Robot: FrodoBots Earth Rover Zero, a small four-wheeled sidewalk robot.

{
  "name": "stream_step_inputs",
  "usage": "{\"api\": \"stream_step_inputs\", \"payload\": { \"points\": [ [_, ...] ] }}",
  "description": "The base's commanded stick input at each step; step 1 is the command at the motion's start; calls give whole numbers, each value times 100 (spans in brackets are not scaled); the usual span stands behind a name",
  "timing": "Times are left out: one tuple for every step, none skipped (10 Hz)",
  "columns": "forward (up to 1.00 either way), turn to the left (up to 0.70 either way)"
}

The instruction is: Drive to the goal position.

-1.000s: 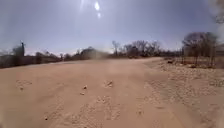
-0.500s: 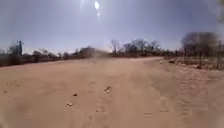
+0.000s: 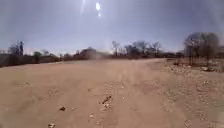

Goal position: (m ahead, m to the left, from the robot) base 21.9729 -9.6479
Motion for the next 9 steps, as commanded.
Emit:
{"api": "stream_step_inputs", "payload": {
  "points": [
    [100, -18],
    [100, -9],
    [100, 0],
    [100, 0],
    [100, 0],
    [100, 0],
    [100, 0],
    [100, 0],
    [100, 0]
  ]
}}
